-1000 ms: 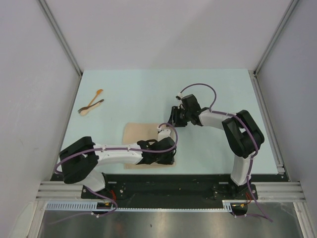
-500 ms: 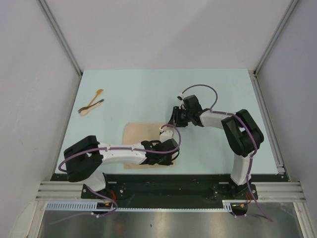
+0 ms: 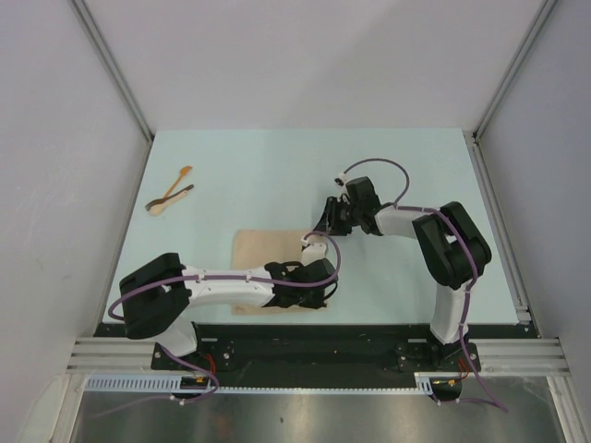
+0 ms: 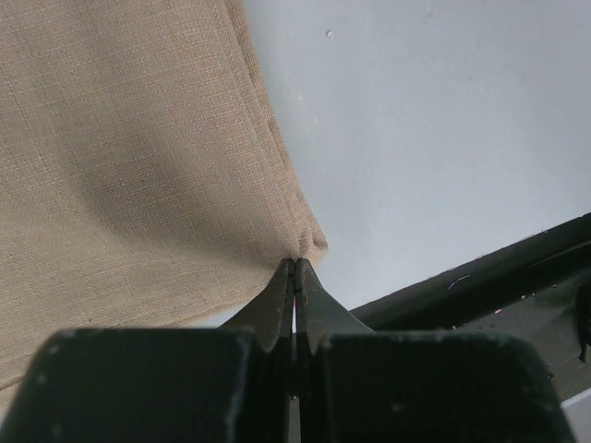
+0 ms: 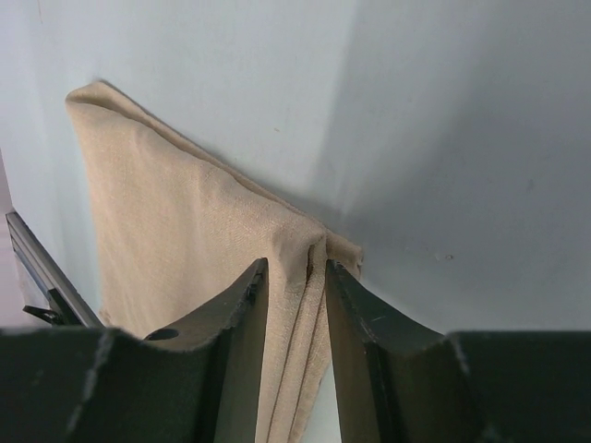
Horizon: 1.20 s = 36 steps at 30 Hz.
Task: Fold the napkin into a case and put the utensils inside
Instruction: Smooth out the lower triangle-folded napkin at the center of the board.
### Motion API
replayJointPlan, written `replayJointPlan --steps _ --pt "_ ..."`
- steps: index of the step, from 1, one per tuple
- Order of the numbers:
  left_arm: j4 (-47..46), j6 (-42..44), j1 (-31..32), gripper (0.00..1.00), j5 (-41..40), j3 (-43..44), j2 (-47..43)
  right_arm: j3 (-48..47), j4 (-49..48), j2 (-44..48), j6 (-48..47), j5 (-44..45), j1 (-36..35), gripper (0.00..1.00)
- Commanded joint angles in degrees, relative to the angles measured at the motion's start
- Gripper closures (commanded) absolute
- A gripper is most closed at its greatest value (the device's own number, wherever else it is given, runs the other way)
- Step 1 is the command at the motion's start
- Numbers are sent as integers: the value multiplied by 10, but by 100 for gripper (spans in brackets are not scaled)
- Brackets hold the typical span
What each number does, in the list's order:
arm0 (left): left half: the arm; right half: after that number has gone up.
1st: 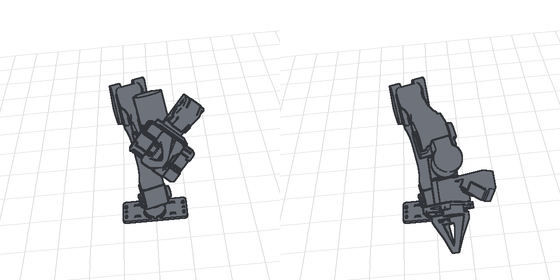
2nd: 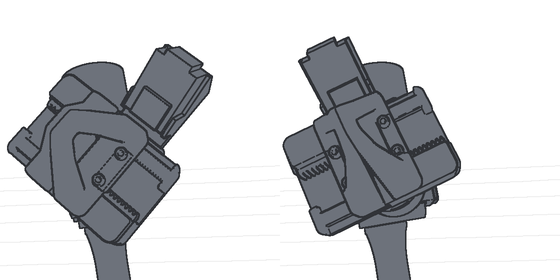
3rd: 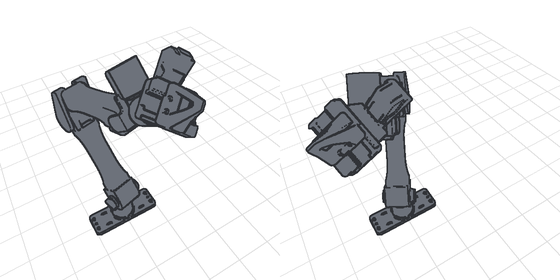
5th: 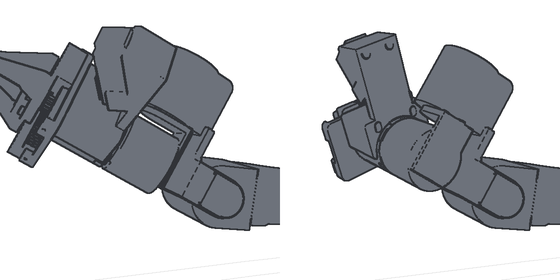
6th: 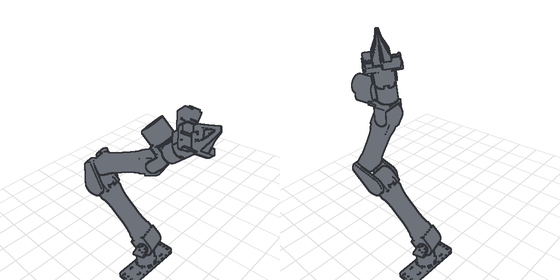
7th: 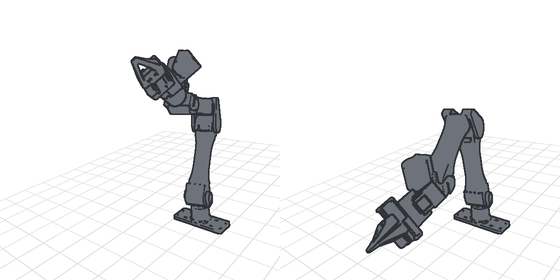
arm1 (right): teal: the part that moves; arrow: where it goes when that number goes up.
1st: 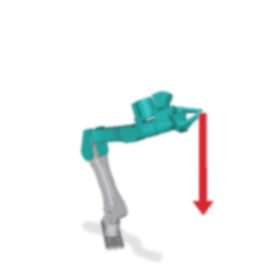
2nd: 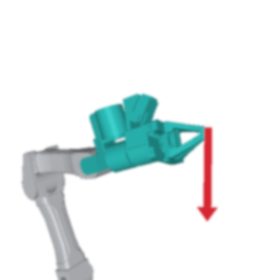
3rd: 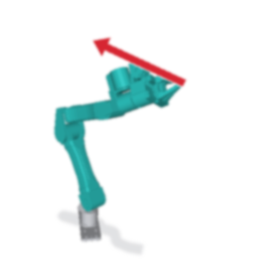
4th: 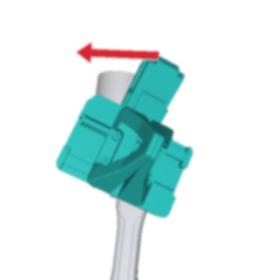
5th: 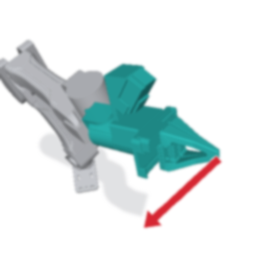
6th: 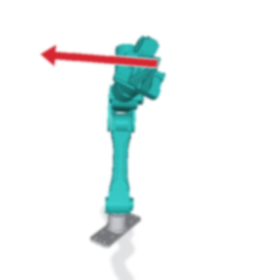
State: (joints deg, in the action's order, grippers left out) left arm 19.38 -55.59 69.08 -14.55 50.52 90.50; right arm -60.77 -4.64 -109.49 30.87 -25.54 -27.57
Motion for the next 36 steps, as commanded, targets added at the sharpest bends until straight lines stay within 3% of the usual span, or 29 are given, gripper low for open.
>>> replayJointPlan --steps 1,9,12,18,28,30,36 --pt "-14 -14 8 100 9 14 -1 -22 -17 -24 -5 -11 1 65" --pt "-15 -14 8 100 9 10 0 -57 7 -44 -20 2 1 66" --pt "-16 -15 8 100 10 8 1 -70 22 -42 -27 6 0 83" --pt "-25 -16 8 100 14 4 -1 -59 45 15 -28 32 -11 100" --pt "-42 -15 8 100 35 6 13 -39 45 10 -24 36 -5 100" --pt "-40 -15 8 96 33 5 6 -35 45 5 -29 44 -3 100" --pt "-38 -3 4 63 37 -1 -57 -41 61 -13 -50 44 8 97"
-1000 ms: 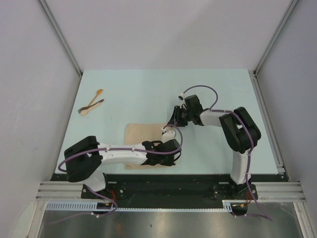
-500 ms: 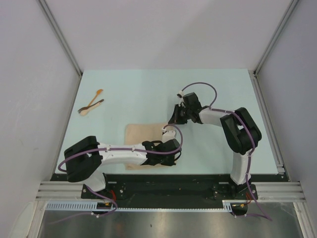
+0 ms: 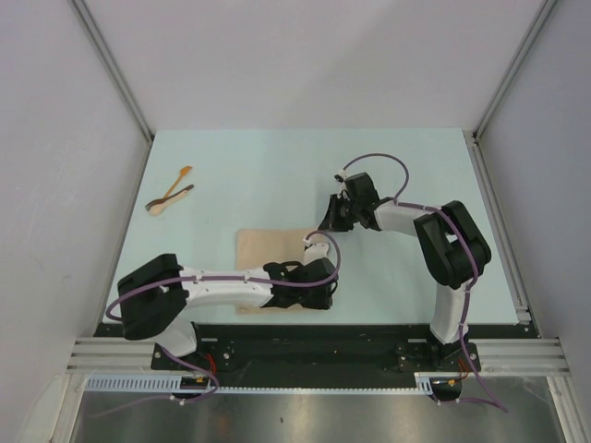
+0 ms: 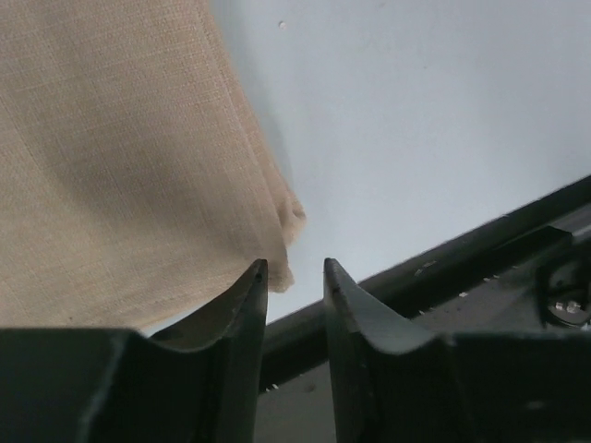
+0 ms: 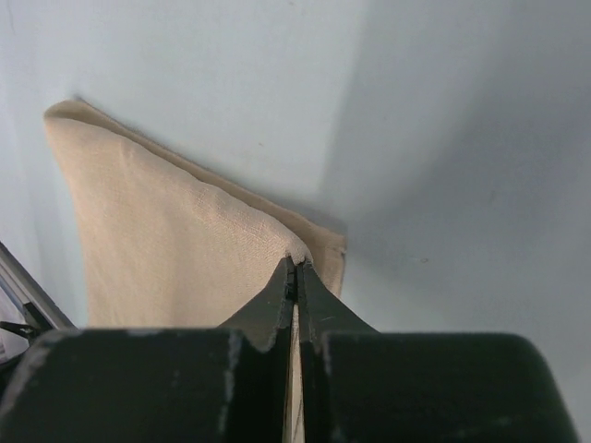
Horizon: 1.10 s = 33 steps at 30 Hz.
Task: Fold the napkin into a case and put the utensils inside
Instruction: Smooth out the lower triangle-folded napkin at the center of the board, then move the lower triangle-folded napkin to the center of the board.
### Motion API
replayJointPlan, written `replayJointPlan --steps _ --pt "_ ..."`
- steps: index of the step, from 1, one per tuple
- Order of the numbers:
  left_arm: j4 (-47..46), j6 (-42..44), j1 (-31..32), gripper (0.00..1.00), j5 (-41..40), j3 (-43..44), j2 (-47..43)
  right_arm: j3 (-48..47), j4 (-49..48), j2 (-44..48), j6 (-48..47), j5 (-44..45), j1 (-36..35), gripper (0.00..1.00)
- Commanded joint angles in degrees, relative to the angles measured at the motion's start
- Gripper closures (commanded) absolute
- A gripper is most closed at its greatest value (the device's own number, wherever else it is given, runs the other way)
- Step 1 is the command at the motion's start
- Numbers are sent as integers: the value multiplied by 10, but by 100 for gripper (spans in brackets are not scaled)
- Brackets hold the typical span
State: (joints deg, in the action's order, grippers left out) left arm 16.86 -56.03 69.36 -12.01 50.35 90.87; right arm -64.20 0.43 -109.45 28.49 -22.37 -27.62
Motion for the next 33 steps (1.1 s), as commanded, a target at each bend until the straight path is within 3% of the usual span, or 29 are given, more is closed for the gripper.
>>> replayJointPlan --steps 1,2,5,9,14,17,21,24,30,33 --pt "-12 3 0 55 22 1 -74 -12 20 -15 -33 13 10 94" --pt "-13 5 -6 52 28 -2 -107 -26 31 -16 -41 15 11 81" --pt "-7 6 -27 44 42 -20 -168 -35 84 11 -72 42 7 57" --pt "19 13 -63 43 38 -47 -311 -2 153 76 -86 73 -4 45" --pt "57 29 -122 42 45 -82 -428 121 129 185 -30 29 -59 35" --pt "68 46 -152 41 70 -93 -476 209 62 236 16 15 -98 33" --pt "74 65 -167 41 108 -96 -510 251 54 278 59 52 -170 32" --pt "63 77 -170 40 136 -102 -529 266 44 282 71 68 -185 34" --pt "69 95 -177 40 169 -105 -558 268 6 245 81 66 -193 49" --pt "96 109 -189 38 175 -96 -557 267 2 214 89 65 -191 64"
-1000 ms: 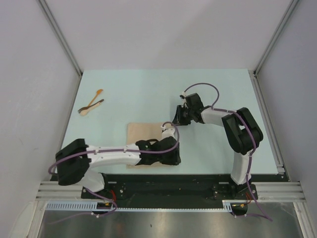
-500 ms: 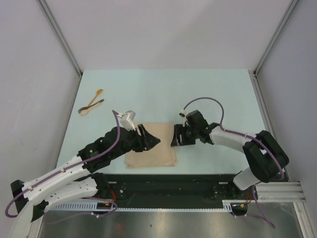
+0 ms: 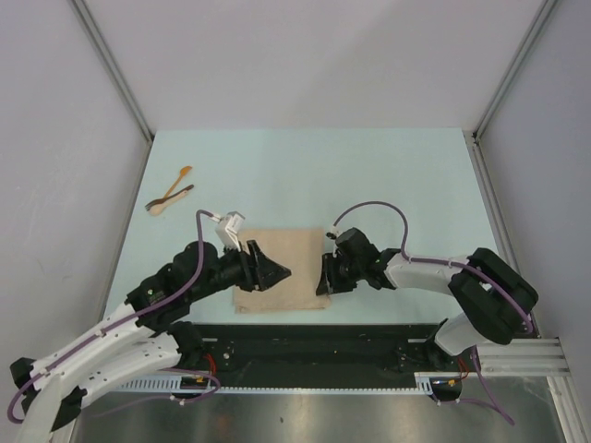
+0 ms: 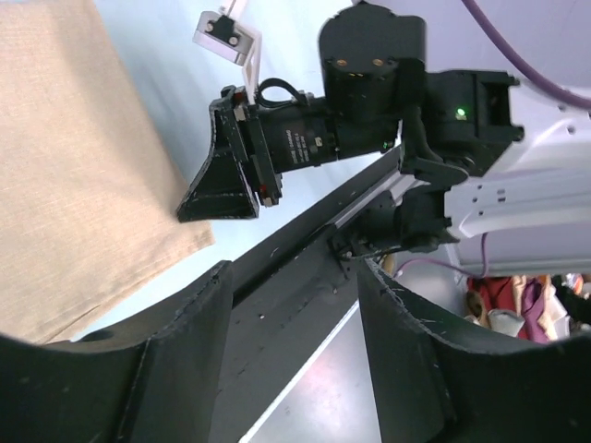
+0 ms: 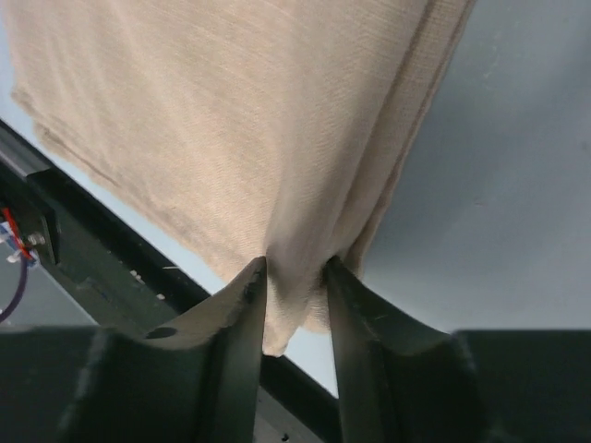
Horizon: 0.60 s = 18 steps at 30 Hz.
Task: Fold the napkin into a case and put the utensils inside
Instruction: Move the lower triangle-folded napkin to the center of the board.
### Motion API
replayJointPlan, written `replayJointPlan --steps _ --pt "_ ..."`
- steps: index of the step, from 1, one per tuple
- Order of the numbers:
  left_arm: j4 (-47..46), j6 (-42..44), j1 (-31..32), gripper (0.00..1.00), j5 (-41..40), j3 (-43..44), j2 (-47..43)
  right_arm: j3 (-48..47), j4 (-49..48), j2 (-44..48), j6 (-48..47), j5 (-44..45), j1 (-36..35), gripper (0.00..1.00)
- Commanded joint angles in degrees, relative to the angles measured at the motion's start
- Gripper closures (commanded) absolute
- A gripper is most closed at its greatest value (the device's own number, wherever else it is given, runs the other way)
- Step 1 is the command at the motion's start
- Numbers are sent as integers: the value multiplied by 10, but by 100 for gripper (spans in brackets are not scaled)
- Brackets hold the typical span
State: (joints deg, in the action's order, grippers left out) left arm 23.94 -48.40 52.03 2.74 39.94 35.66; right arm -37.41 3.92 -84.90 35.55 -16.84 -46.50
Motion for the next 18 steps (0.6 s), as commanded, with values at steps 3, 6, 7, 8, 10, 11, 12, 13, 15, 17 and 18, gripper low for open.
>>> replayJointPlan --steps 3,6,7,8,10,11,12,13,15,17,18 --pt "38 49 -44 36 43 13 -2 -8 -25 -52 20 35 -1 81" --pt "44 64 -91 34 76 15 29 7 -24 -43 29 51 18 94" --pt "42 67 -118 34 89 15 39 11 -25 -36 28 52 25 97" --pt "32 69 -133 34 125 13 48 16 -27 -28 25 57 43 99" --pt "15 74 -160 35 143 5 77 35 -33 -10 18 66 65 100" --pt "8 75 -166 35 140 4 86 42 -33 -4 8 66 88 100" --pt "5 78 -170 35 129 7 97 51 -33 0 1 64 103 100" --pt "2 84 -176 35 118 11 118 54 -34 4 -8 61 115 100" --pt "-4 85 -186 35 105 17 140 57 -26 11 -35 60 151 100" --pt "-21 84 -204 35 111 19 171 56 -2 16 -53 59 175 100" --pt "-27 82 -208 35 111 20 181 54 6 17 -71 55 191 99"
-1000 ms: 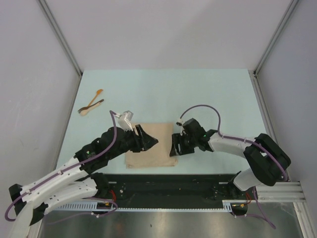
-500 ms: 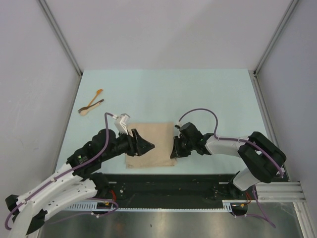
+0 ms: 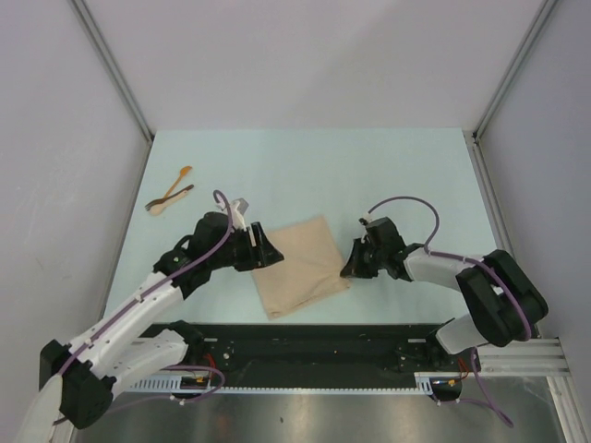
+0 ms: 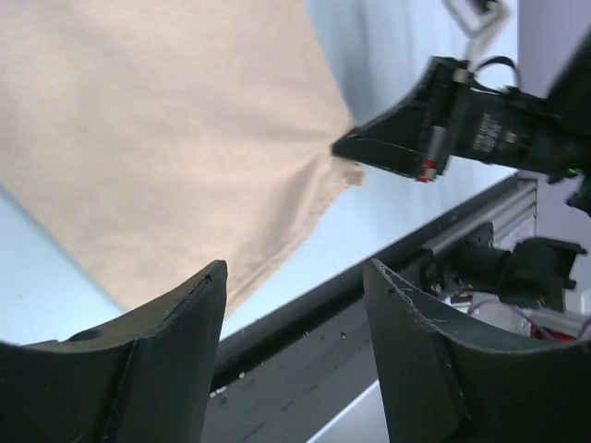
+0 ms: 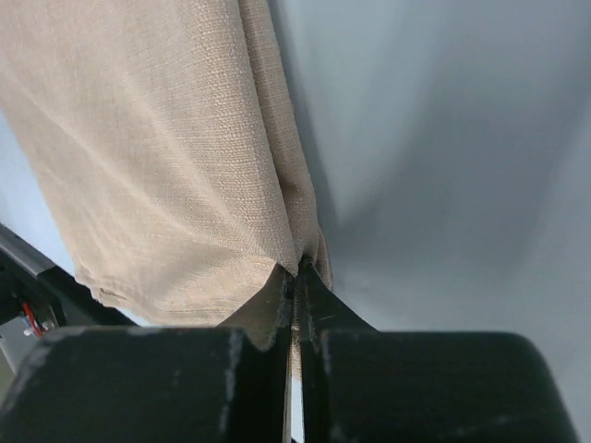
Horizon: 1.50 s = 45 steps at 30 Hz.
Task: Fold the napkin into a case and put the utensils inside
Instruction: Move the lower triangle-folded napkin to the center of the board, then pick up the lower triangle-folded napkin from the center of the board.
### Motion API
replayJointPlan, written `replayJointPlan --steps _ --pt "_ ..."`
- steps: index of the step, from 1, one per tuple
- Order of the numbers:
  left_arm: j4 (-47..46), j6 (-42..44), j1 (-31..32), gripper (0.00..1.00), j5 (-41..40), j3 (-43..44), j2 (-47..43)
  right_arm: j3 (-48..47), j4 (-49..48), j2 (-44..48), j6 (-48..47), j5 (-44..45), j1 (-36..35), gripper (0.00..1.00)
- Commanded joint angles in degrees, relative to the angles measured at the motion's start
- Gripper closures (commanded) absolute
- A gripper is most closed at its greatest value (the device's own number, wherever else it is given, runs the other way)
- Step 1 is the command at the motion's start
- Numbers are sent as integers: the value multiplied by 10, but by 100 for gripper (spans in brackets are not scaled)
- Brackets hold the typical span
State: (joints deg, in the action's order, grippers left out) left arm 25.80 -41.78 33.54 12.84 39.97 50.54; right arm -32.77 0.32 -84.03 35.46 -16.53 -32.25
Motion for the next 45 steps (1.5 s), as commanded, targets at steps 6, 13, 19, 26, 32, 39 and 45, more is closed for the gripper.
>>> replayJointPlan --steps 6,13,19,26,32,39,45 --pt "-72 -2 -73 33 -6 19 87 -22 155 61 -97 144 69 70" --pt "-31 -23 -167 32 -46 -4 82 -143 335 138 -87 335 16 27" --pt "125 -63 -184 31 -243 27 -9 -236 270 49 -28 345 -166 26" --pt "295 -125 -188 27 -373 84 -62 -463 275 -225 -10 361 -323 24" --pt "326 -111 -189 27 -386 86 -83 -515 253 -331 -21 358 -359 30" --pt "313 -114 -190 27 -355 59 -104 -506 250 -357 -23 346 -366 46" --pt "304 -91 -190 27 -333 71 -85 -455 239 -362 -11 342 -365 49"
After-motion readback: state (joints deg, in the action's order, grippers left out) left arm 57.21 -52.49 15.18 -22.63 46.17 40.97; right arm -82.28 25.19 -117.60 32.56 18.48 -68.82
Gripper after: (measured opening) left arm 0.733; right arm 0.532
